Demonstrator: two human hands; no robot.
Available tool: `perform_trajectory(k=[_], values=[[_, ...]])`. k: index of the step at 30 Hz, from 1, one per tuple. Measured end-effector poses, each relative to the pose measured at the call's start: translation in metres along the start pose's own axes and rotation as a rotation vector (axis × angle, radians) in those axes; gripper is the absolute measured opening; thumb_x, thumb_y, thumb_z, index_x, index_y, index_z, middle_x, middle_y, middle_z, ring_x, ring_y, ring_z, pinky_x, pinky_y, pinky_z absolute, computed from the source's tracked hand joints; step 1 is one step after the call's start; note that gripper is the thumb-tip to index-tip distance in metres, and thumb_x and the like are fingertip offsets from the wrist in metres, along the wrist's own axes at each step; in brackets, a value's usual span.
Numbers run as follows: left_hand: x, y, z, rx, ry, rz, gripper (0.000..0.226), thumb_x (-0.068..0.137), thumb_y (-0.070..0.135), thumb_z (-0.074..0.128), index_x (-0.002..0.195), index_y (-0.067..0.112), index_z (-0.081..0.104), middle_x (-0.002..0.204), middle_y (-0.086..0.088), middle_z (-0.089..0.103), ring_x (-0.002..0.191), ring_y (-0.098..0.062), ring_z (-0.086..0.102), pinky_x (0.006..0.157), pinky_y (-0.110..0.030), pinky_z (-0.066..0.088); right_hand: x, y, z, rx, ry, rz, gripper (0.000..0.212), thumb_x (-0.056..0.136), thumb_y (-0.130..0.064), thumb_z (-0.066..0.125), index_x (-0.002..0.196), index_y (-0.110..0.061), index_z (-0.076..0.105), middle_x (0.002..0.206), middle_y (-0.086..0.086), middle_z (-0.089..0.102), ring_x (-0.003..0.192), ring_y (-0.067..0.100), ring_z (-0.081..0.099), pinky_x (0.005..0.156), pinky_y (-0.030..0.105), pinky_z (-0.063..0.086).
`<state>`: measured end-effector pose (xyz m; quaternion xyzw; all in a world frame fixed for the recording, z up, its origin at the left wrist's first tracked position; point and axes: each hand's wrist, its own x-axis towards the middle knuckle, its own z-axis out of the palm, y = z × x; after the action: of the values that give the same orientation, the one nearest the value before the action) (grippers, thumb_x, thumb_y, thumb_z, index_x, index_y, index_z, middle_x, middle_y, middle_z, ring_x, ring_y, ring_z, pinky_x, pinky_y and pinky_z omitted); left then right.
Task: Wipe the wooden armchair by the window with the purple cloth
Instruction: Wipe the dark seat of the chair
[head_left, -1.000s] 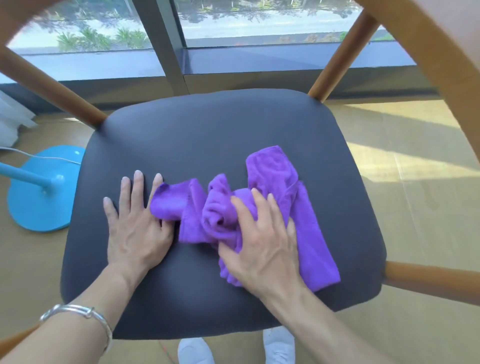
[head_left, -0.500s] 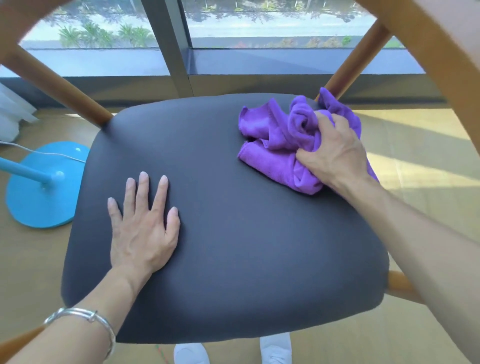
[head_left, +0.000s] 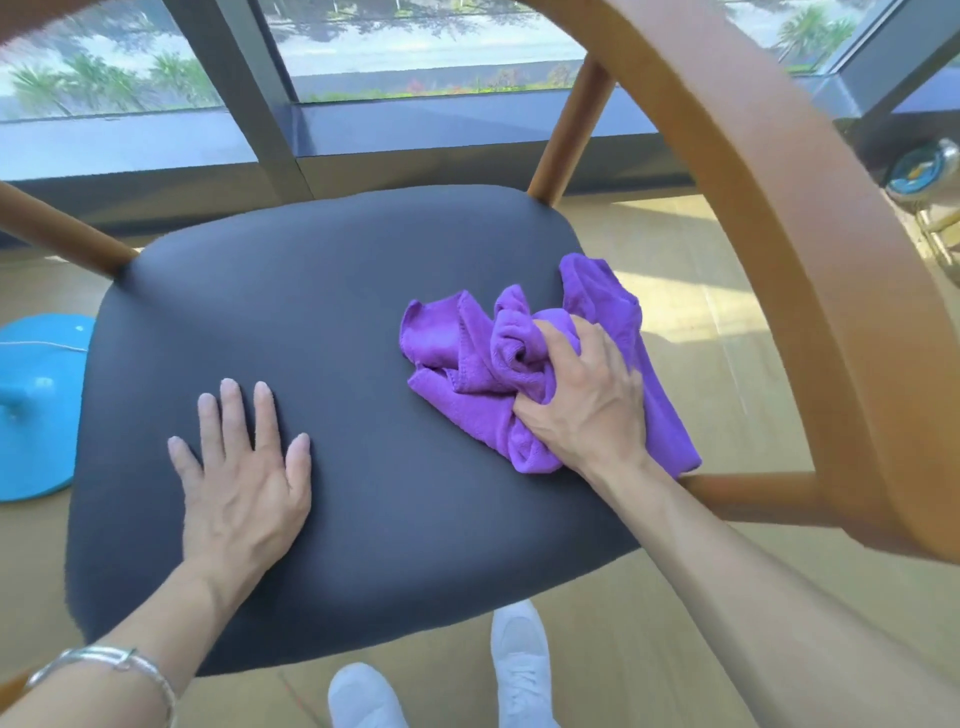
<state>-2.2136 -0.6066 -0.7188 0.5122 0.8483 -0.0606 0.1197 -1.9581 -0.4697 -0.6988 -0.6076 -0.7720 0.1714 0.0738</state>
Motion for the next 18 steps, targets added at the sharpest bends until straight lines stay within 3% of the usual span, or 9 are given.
perform_trajectory(k=[4, 7, 10, 12, 15, 18], values=[[-0.023, 0.016, -0.001, 0.019, -0.072, 0.028, 0.067, 0.091, 0.044, 0.020, 0.140, -0.001, 0.032, 0.145, -0.030, 0.027, 0.132, -0.048, 0.023, 0.090, -0.072, 0.028, -0.037, 0.000, 0.000, -0.017, 0.040, -0.048, 0.071, 0.062, -0.040, 0.071, 0.127, -0.029, 0.044, 0.134, 0.014, 0.054, 0.127, 0.039, 0.049, 0.084, 0.061, 0.047], [-0.032, 0.031, -0.013, 0.035, -0.110, 0.134, 0.065, 0.092, 0.049, 0.018, 0.141, 0.007, 0.034, 0.145, -0.024, 0.031, 0.131, -0.046, 0.029, 0.084, -0.071, 0.036, -0.059, -0.001, -0.001, -0.058, -0.017, -0.060, 0.080, 0.054, -0.035, 0.083, 0.125, -0.028, 0.046, 0.131, 0.013, 0.057, 0.123, 0.039, 0.054, 0.079, 0.060, 0.050], [-0.037, 0.051, -0.035, 0.016, -0.117, 0.285, 0.063, 0.096, 0.050, 0.007, 0.143, 0.014, 0.029, 0.146, -0.017, 0.037, 0.131, -0.036, 0.041, 0.081, -0.062, 0.046, -0.061, -0.009, -0.018, 0.015, -0.190, 0.042, 0.067, 0.070, -0.031, 0.071, 0.132, -0.029, 0.046, 0.140, 0.003, 0.045, 0.134, 0.030, 0.041, 0.093, 0.053, 0.047], [-0.035, 0.062, -0.057, -0.003, -0.087, 0.291, 0.064, 0.096, 0.050, 0.005, 0.143, 0.014, 0.027, 0.145, -0.017, 0.040, 0.129, -0.036, 0.043, 0.081, -0.061, 0.047, -0.051, -0.020, -0.037, 0.118, -0.258, 0.132, 0.060, 0.076, -0.028, 0.060, 0.133, -0.031, 0.044, 0.137, -0.003, 0.042, 0.128, 0.024, 0.042, 0.095, 0.045, 0.045], [-0.026, 0.074, -0.099, -0.041, -0.032, 0.269, 0.064, 0.096, 0.051, 0.005, 0.145, 0.015, 0.023, 0.146, -0.017, 0.037, 0.131, -0.036, 0.041, 0.084, -0.063, 0.044, -0.033, -0.046, -0.080, 0.190, -0.180, 0.114, 0.056, 0.075, -0.025, 0.059, 0.129, -0.030, 0.046, 0.134, -0.003, 0.045, 0.123, 0.025, 0.045, 0.094, 0.043, 0.045], [-0.015, 0.088, -0.154, -0.080, 0.040, 0.315, 0.068, 0.091, 0.056, 0.006, 0.149, 0.021, 0.013, 0.154, -0.012, 0.023, 0.140, -0.032, 0.026, 0.098, -0.061, 0.033, -0.020, -0.071, -0.138, 0.231, -0.059, 0.040, 0.057, 0.074, -0.027, 0.063, 0.129, -0.029, 0.046, 0.133, -0.006, 0.045, 0.118, 0.021, 0.047, 0.089, 0.036, 0.045]])
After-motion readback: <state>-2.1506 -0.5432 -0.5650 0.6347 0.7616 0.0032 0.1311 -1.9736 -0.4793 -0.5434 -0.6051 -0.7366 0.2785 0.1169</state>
